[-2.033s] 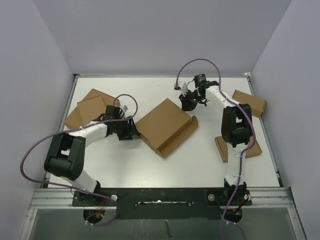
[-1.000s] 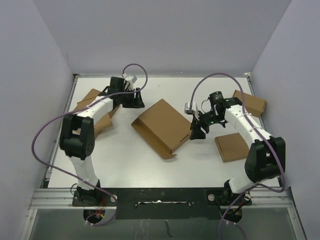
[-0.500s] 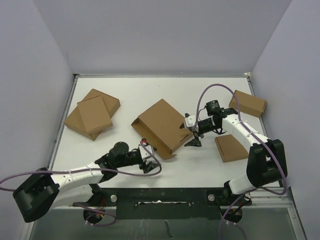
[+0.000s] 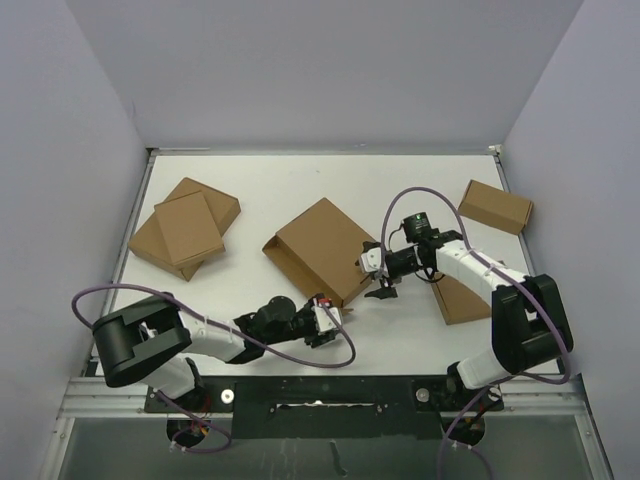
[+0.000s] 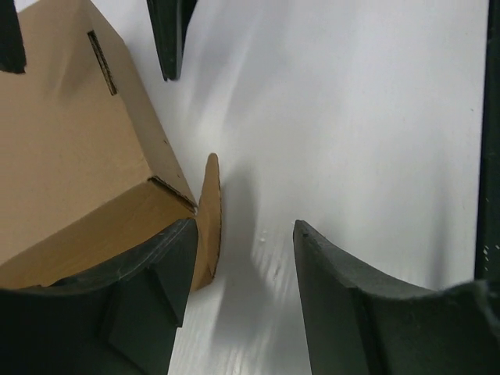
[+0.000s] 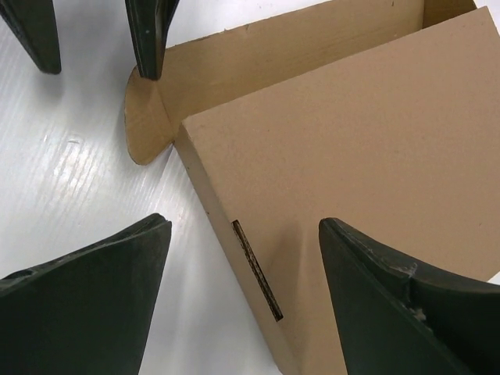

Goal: Fold the paper box

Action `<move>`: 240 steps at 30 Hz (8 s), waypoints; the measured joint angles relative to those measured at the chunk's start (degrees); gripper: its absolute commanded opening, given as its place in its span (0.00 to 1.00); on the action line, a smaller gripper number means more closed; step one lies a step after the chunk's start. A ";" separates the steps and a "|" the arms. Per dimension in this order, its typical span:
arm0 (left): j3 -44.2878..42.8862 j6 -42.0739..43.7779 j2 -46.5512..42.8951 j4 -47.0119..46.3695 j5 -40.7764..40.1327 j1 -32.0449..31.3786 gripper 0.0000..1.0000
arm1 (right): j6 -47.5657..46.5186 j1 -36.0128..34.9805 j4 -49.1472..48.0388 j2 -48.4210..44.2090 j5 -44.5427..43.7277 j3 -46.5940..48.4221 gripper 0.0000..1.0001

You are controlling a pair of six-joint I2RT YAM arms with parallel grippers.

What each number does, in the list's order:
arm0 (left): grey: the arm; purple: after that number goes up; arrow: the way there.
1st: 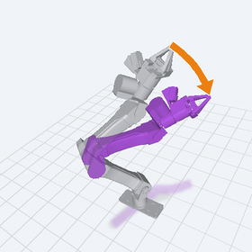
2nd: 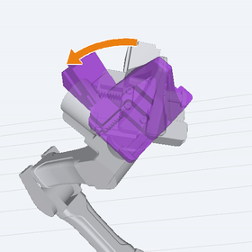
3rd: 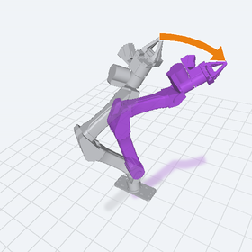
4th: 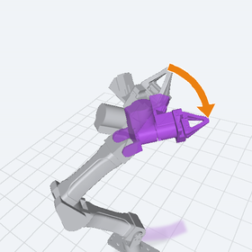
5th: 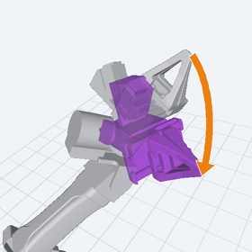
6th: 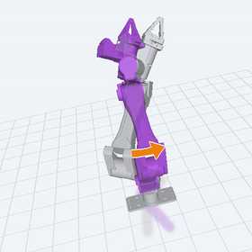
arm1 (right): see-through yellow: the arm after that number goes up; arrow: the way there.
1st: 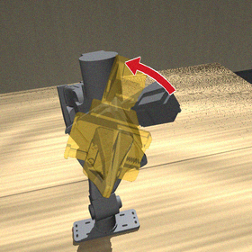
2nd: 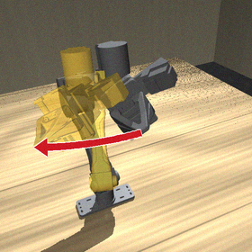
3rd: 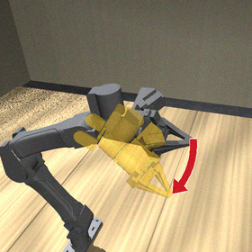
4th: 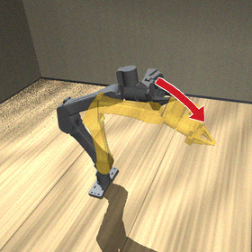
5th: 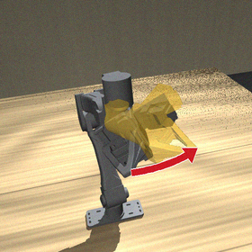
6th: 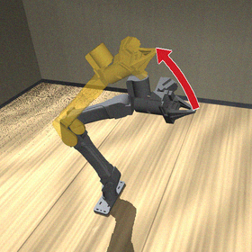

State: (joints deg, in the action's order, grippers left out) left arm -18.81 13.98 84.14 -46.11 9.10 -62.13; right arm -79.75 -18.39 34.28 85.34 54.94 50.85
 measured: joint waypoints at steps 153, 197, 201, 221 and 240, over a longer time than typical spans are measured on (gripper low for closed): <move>8.76 -19.15 15.58 -33.64 -13.33 4.98 0.00 | 6.32 -4.55 -10.23 7.96 -4.98 2.32 0.45; -10.21 -36.68 -24.33 37.59 -11.28 7.13 0.71 | 6.93 -5.53 -9.60 7.85 -6.75 3.06 0.54; -10.86 -44.19 -28.41 46.25 -11.67 8.26 0.82 | 6.99 -5.62 -9.27 7.54 -6.86 3.06 0.54; -6.71 -67.47 -41.46 60.30 -11.32 28.63 0.97 | 7.19 -6.84 -8.94 6.99 -9.25 3.15 0.54; -8.70 -69.85 -12.31 35.26 6.75 41.66 0.98 | 7.19 -7.98 -8.70 6.99 -9.94 3.43 0.54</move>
State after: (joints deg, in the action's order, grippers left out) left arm -27.51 -55.88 71.83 -10.85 15.86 -20.47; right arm -72.55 -26.37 25.58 92.33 44.99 54.28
